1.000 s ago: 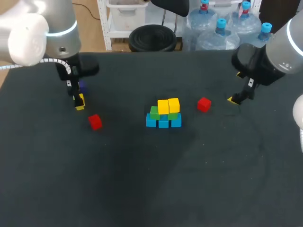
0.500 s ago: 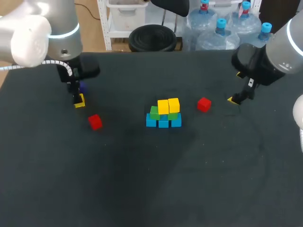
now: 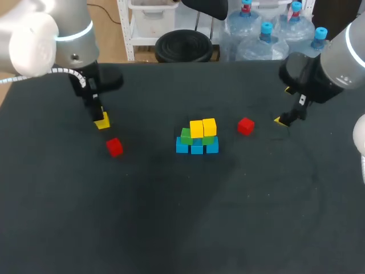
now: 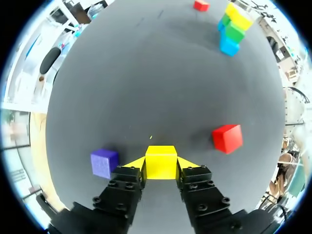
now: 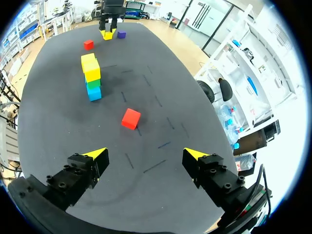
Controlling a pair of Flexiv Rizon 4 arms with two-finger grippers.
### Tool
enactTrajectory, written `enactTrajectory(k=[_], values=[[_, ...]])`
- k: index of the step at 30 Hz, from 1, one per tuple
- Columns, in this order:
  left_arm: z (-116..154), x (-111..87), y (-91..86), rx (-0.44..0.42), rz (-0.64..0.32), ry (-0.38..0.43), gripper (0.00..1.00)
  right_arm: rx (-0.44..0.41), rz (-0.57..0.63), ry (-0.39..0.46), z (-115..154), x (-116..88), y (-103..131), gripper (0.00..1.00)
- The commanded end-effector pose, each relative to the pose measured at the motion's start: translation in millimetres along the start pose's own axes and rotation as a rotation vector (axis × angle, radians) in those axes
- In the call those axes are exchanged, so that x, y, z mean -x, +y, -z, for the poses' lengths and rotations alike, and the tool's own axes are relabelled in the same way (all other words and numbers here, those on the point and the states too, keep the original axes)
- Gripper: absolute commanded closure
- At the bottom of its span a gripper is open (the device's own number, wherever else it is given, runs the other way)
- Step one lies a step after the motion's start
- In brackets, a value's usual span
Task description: Place the blue cubes, place green cubes on the blue cubes, place the yellow cubes on the green cubes, then place the red cubes on the yellow cubes, and place purple cube on the red cubes.
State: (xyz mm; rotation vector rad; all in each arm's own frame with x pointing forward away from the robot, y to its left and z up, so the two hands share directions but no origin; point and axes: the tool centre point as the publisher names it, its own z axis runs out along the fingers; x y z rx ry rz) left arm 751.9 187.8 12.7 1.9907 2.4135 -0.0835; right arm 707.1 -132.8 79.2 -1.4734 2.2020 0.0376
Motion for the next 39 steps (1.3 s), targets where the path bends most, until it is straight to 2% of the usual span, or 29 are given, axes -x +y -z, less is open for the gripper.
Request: enactTrajectory(k=[1, 6, 13, 17, 20, 23, 25, 27, 29, 39], values=[[15.9, 7.9, -22.2, 0.014, -0.075, 0.006, 1.0, -0.008, -0.001, 0.001, 0.9, -0.7, 1.9, 0.0], [34.5, 24.7, -40.9, 0.001, -0.133, 0.004, 1.0, -0.008, -0.001, 0.001, 0.9, -0.7, 1.9, 0.0], [61.0, 50.0, -56.7, 0.0, -0.038, -0.1, 1.0, -0.008, -0.001, 0.001, 0.9, -0.7, 1.9, 0.0], [67.9, 65.4, -69.4, 0.013, -0.012, -0.123, 1.0, -0.008, -0.001, 0.001, 0.9, -0.7, 1.9, 0.0], [68.7, 74.9, -79.0, 0.024, -0.007, -0.118, 1.0, -0.008, -0.001, 0.001, 0.9, -0.7, 1.9, 0.0], [65.1, 81.2, -86.8, 0.109, -0.018, -0.021, 1.0, -0.008, -0.001, 0.001, 0.9, -0.7, 1.9, 0.0], [65.5, 87.5, -96.0, 0.081, -0.028, -0.046, 1.0, -0.008, -0.001, 0.001, 0.9, -0.7, 1.9, 0.0], [64.2, 93.1, -103.5, 0.084, -0.046, -0.023, 1.0, -0.008, -0.001, 0.001, 0.9, -0.7, 1.9, 0.0], [62.2, 97.7, -107.0, 0.098, -0.045, -0.002, 1.0, -0.008, -0.001, 0.001, 0.9, -0.7, 1.9, 0.0], [65.0, 123.4, -121.5, 0.1, -0.04, -0.044, 1.0, -0.008, -0.001, 0.001, 0.9, -0.7, 1.9, 0.0]])
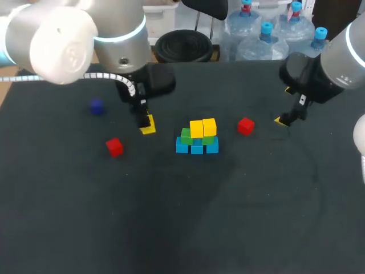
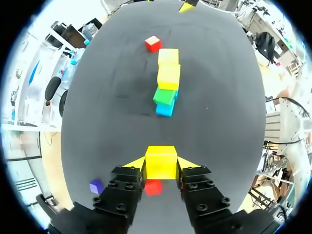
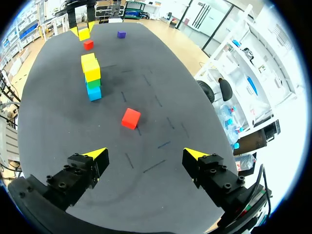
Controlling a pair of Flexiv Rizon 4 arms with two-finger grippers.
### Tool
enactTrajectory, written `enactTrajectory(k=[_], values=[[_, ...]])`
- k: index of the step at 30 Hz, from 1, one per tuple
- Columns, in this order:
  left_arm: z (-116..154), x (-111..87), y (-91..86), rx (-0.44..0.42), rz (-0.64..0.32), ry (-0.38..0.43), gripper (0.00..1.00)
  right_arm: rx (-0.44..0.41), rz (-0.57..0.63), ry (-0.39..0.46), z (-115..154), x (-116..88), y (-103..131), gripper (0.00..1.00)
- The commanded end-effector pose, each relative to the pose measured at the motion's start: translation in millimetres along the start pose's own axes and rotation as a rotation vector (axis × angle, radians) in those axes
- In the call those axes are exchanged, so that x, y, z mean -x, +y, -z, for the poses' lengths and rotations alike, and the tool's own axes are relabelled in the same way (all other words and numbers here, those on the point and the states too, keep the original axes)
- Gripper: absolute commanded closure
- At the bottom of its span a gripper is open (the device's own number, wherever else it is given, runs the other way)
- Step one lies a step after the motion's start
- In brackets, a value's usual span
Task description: Place the blue cubes, place green cubes on the blue cubes, place the yellow cubes on the green cubes, then place the red cubes on the yellow cubes, and place purple cube on the red cubes.
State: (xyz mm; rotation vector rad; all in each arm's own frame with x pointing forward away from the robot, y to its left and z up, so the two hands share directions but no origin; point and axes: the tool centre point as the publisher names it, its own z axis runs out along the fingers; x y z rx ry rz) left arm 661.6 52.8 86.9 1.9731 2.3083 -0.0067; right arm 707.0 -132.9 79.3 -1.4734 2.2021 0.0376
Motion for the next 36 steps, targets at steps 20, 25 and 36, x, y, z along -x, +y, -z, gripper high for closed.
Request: enactTrajectory(k=[20, 25, 36], values=[[-14.7, 47.3, 5.7, -0.051, -0.185, 0.041, 1.0, -0.008, -0.001, 0.001, 0.7, -0.6, 1.9, 0.0], [-21.1, 54.5, 10.0, -0.063, -0.19, 0.042, 1.0, -0.008, -0.001, 0.001, 0.7, -0.6, 1.9, 0.0], [-28.2, 63.5, 11.9, -0.083, -0.201, 0.059, 1.0, -0.008, -0.001, 0.001, 0.7, -0.6, 1.9, 0.0]])
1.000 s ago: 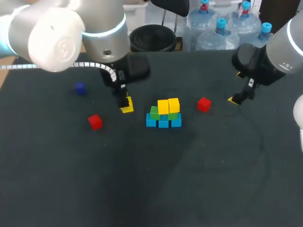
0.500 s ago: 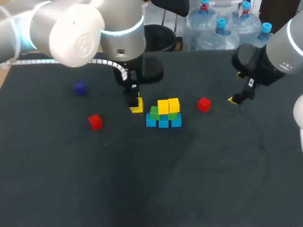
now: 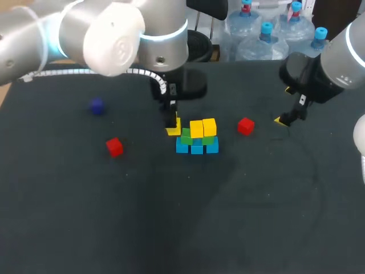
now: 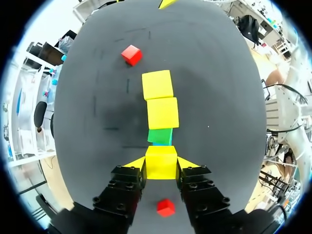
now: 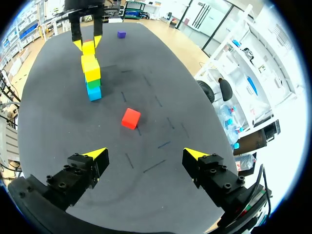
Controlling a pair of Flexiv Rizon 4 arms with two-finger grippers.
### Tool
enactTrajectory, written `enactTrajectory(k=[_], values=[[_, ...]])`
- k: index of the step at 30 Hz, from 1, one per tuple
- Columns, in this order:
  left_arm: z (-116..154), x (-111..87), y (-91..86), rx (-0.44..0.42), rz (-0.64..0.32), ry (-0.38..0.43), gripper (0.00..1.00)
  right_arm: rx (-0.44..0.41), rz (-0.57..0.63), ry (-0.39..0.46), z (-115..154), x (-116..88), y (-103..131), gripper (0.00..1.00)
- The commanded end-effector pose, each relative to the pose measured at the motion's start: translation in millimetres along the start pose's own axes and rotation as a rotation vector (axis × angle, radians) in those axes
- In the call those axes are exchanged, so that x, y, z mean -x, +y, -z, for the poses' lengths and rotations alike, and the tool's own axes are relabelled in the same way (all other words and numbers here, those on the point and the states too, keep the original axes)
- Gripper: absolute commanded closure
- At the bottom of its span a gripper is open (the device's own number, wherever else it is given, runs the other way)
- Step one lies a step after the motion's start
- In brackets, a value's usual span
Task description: Place the blue cubes, place green cubes on the blue cubes, place the yellow cubes on the green cubes, then place the red cubes on the yellow cubes, and place purple cube on the red cubes.
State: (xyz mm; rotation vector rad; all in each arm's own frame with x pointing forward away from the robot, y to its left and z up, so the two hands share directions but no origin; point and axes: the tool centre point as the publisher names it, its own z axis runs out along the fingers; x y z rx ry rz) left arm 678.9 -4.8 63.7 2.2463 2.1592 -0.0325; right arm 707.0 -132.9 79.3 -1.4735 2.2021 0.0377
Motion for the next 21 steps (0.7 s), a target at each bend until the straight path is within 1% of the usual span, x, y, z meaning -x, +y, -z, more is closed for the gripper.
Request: enactTrajectory(k=[1, 7, 15, 21], values=[[0.4, 5.4, 7.2, -0.015, -0.008, 0.021, 1.0, -0.008, -0.001, 0.001, 0.7, -0.6, 1.9, 0.0], [-4.3, 4.7, 7.6, -0.031, -0.003, 0.045, 1.0, -0.008, -0.001, 0.001, 0.7, -0.6, 1.9, 0.0], [-5.3, 7.8, 5.0, -0.034, 0.0, 0.051, 1.0, -0.008, -0.001, 0.001, 0.7, -0.6, 1.9, 0.0], [-5.2, 10.1, 6.2, -0.032, -0.003, 0.054, 1.0, -0.008, -0.001, 0.001, 0.7, -0.6, 1.9, 0.0]])
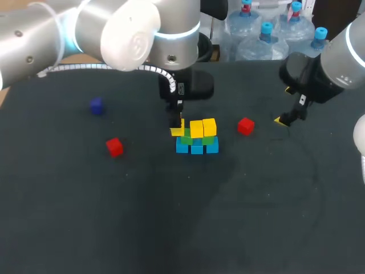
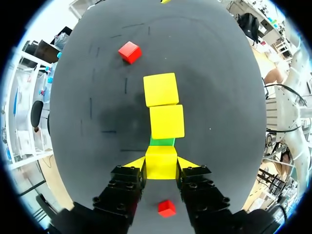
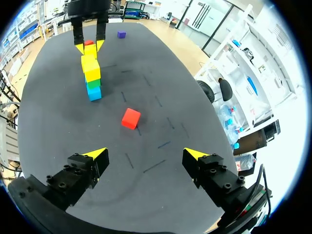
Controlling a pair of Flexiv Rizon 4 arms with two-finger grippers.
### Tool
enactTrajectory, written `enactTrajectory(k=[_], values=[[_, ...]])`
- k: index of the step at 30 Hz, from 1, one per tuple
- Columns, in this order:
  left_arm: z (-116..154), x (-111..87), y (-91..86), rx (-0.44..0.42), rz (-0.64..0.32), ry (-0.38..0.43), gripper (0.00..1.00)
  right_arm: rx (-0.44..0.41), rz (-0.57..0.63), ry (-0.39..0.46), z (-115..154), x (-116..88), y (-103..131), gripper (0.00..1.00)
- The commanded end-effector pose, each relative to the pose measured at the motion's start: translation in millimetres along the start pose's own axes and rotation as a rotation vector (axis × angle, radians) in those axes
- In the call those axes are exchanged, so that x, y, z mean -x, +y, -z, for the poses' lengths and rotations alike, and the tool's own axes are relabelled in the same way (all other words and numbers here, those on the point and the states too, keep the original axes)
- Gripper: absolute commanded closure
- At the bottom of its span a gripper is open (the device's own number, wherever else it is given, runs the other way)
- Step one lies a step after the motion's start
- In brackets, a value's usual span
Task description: Place the blue cubes, place green cubes on the blue cubes, place the yellow cubes on the green cubes, then place the red cubes on the yellow cubes, and place purple cube on the red cubes.
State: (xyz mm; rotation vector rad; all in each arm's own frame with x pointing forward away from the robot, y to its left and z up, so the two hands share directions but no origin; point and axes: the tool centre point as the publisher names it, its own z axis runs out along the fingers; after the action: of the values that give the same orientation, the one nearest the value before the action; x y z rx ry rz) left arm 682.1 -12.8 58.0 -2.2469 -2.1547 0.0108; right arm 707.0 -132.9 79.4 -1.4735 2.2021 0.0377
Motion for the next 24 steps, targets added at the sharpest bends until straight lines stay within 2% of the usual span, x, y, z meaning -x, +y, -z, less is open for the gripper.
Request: enactTrajectory(k=[1, 24], values=[[1.2, 2.7, 2.9, -0.002, -0.001, 0.008, 1.0, -0.008, -0.001, 0.001, 0.7, -0.6, 1.9, 0.0], [4.6, 9.2, -4.1, -0.003, 0.005, -0.001, 1.0, -0.008, -0.001, 0.001, 0.7, -0.6, 1.9, 0.0]])
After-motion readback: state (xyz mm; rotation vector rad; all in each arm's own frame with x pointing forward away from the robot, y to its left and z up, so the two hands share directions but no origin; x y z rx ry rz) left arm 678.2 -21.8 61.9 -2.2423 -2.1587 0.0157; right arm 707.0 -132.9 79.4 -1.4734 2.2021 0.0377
